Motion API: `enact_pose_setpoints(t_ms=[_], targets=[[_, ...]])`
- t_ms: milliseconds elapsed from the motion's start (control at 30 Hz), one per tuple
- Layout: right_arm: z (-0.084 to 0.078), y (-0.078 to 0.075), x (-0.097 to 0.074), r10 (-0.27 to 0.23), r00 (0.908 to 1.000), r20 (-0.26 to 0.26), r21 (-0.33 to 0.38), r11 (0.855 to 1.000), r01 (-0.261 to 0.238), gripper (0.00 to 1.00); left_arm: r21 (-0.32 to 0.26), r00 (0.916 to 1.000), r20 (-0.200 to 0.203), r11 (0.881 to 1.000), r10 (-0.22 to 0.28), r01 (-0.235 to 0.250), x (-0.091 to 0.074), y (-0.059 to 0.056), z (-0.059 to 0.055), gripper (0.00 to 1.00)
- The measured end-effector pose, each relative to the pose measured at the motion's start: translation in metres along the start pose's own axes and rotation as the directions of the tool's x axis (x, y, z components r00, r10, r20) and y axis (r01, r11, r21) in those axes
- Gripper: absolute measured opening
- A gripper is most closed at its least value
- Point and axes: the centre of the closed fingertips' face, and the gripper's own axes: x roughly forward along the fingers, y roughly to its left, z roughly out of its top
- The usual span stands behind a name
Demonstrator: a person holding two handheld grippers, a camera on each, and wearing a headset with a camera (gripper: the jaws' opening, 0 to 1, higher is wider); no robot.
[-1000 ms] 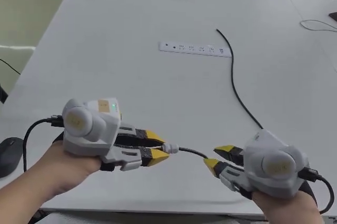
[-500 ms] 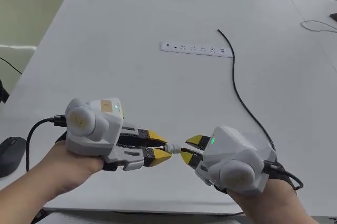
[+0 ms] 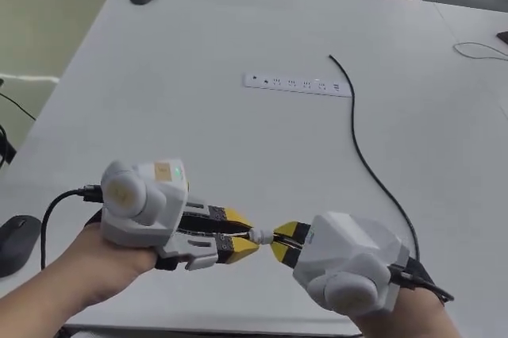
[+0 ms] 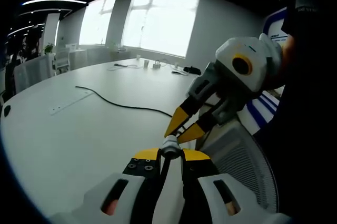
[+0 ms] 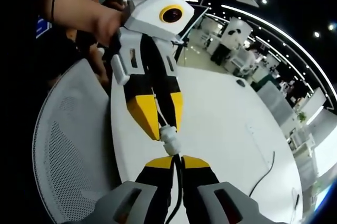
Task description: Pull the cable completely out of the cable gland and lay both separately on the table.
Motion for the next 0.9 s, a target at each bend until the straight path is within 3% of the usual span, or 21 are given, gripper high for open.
enact_pose_setpoints(t_ms=[433, 900], targets=[[-0.010, -0.008, 0.000, -0.014, 0.9998, -0.016, 0.084, 0.996, 0.015, 0.00, 0.002, 0.9999, 0.011, 1.000, 0.002, -0.002, 0.000, 0.002, 0.002, 0.15], [-0.027, -0.018, 0.001, -0.032, 0.9992, -0.023, 0.243, 0.969, 0.037, 0.00, -0.002, 0.9994, 0.032, 1.000, 0.013, -0.013, -0.003, 0.005, 0.007, 0.15]])
